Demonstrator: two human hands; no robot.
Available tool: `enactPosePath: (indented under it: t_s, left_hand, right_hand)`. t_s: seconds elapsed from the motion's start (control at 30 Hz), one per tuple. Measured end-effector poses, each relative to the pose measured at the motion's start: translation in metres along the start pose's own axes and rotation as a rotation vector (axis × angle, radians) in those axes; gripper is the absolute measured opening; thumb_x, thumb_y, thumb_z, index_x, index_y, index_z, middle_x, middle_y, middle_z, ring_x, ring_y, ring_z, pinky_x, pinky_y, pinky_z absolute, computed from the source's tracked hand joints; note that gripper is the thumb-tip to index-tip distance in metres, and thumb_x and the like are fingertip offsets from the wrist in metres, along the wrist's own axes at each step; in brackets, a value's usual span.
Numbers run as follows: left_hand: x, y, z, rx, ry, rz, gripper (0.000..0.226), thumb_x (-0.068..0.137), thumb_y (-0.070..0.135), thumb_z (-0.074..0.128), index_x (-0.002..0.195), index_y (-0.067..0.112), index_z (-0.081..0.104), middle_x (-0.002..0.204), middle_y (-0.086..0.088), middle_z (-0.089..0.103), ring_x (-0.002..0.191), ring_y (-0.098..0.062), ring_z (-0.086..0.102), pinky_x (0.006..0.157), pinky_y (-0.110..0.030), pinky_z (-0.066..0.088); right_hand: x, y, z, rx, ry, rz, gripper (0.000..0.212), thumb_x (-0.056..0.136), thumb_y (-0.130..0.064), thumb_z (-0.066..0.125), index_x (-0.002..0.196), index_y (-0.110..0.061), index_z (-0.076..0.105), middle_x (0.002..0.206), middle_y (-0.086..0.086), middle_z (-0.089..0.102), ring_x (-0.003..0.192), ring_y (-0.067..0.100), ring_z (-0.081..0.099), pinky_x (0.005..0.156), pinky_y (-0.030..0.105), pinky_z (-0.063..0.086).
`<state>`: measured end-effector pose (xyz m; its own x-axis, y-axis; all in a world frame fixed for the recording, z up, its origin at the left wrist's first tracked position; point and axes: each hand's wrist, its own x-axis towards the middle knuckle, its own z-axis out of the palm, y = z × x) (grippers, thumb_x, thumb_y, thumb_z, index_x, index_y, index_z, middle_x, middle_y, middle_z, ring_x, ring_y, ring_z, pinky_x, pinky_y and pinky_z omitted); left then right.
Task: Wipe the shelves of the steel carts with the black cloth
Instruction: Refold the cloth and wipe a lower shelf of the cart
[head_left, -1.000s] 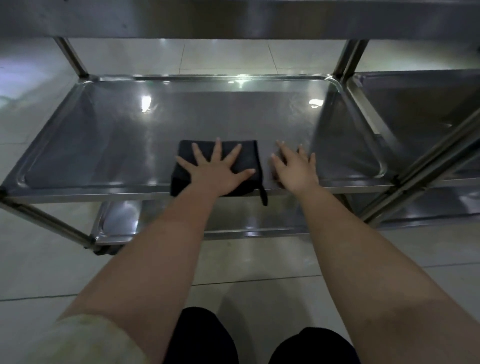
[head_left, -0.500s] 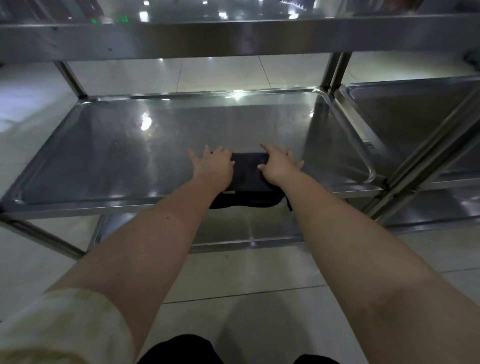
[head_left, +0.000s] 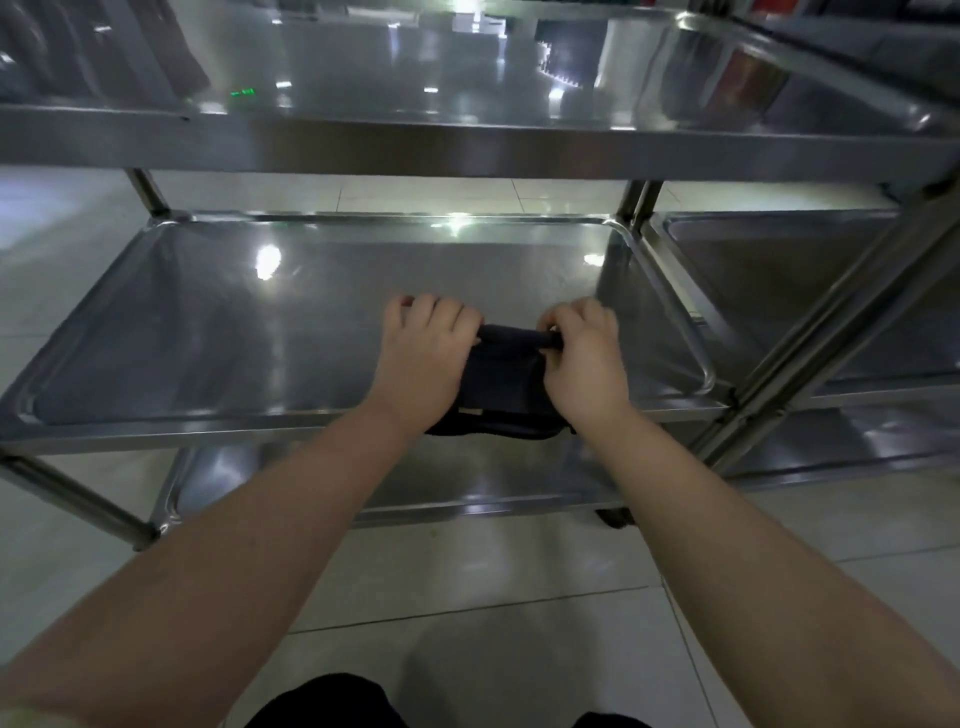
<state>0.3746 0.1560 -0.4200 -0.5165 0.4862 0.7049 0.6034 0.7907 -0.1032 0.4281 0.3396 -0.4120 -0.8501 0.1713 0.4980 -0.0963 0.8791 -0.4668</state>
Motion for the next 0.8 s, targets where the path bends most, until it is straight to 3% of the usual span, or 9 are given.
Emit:
enactPosePath:
  t_s: [0.17,0.33,0.43,0.6,0.7,0.8]
  left_hand:
    - [0.007,0.018,-0.023,-0.143,0.098,0.048,0.018,0.095,0.023,0.051,0.092,0.014,0.066,0.082,-0.007,0.057,0.072,-0.030,0.053,0.072,-0.037,0.032]
    - [-0.008,0.043,-0.033,-0.302,0.084,0.166,0.017,0.096,0.026,0.054,0.095,0.015,0.066,0.083,-0.007,0.055,0.073,-0.027,0.046,0.067,-0.037,0.028]
    - [-0.036,0.063,-0.027,-0.426,-0.050,0.195,0.015,0.096,0.027,0.057,0.098,0.015,0.066,0.085,-0.005,0.056,0.074,-0.027,0.051,0.067,-0.037,0.030]
    - [-0.094,0.090,0.039,-0.441,-0.408,0.166,0.034,0.091,0.044,0.041,0.086,0.018,0.062,0.074,0.003,0.062,0.067,-0.022,0.061,0.072,-0.035,0.035]
    - [-0.123,0.104,0.086,-0.429,-0.543,0.148,0.040,0.089,0.049,0.037,0.082,0.016,0.058,0.064,0.001,0.062,0.058,-0.026,0.061,0.066,-0.036,0.043]
    - [-0.134,0.112,0.123,-0.373,-0.617,0.093,0.045,0.087,0.053,0.032,0.082,0.016,0.056,0.066,-0.002,0.062,0.061,-0.027,0.060,0.066,-0.036,0.041]
  right_hand:
    - [-0.009,0.005,-0.045,-0.075,-0.003,-0.175,0.029,0.070,0.009,0.055,0.094,-0.006,0.058,0.098,0.010,0.055,0.090,0.027,0.044,0.075,0.031,0.034]
    - [-0.048,0.024,-0.091,-0.192,-0.144,-0.209,0.015,0.082,-0.009,0.050,0.096,-0.011,0.056,0.094,0.011,0.054,0.086,0.033,0.051,0.074,0.042,0.043]
    - [-0.085,0.033,-0.094,-0.239,-0.224,-0.094,0.014,0.084,-0.014,0.049,0.093,-0.008,0.057,0.096,0.011,0.055,0.089,0.035,0.053,0.072,0.046,0.048]
    - [-0.146,0.073,-0.047,-0.114,-0.348,0.077,0.017,0.081,0.007,0.059,0.091,-0.007,0.058,0.096,0.007,0.052,0.087,0.022,0.049,0.070,0.028,0.034]
    - [-0.180,0.110,-0.006,-0.059,-0.327,0.175,0.023,0.080,0.008,0.062,0.095,-0.010,0.060,0.096,0.000,0.051,0.087,0.022,0.052,0.069,0.034,0.040]
    - [-0.193,0.145,0.027,0.014,-0.275,0.197,0.025,0.078,0.008,0.059,0.095,-0.010,0.060,0.094,-0.005,0.047,0.085,0.018,0.050,0.070,0.029,0.037]
